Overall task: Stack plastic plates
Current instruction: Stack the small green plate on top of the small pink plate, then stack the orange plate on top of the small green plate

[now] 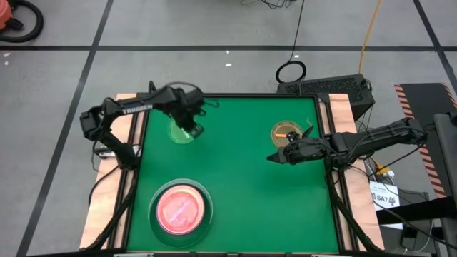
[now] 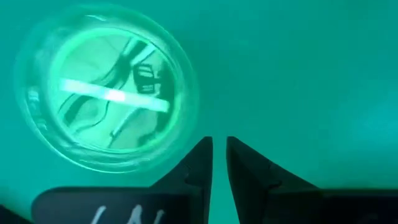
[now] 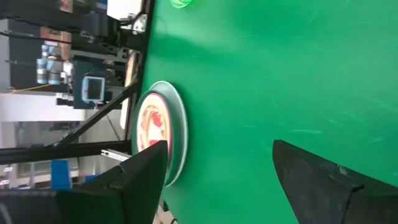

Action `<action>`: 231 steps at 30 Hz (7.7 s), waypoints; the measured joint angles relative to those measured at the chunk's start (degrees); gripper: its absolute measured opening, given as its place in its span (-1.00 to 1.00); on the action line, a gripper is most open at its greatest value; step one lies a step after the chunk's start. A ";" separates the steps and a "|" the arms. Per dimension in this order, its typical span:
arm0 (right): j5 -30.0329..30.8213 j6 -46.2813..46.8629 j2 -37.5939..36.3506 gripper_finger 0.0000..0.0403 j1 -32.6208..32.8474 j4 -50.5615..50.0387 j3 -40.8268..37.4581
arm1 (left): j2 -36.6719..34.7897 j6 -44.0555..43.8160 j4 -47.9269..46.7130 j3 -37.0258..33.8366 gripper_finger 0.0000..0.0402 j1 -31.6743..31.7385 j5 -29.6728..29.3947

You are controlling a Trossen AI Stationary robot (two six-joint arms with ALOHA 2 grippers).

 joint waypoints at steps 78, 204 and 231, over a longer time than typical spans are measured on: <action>-2.89 -6.92 -4.39 0.40 -15.75 -14.20 -0.02 | 19.21 20.73 4.99 -0.74 -0.97 25.65 4.25; 13.83 8.95 4.09 0.40 5.73 4.62 -1.20 | -20.47 -16.95 4.12 -19.47 -1.00 -50.02 -5.76; 14.12 20.58 4.09 0.40 5.57 -9.20 -1.20 | -14.74 -26.50 10.30 -16.09 -0.44 -54.79 -5.46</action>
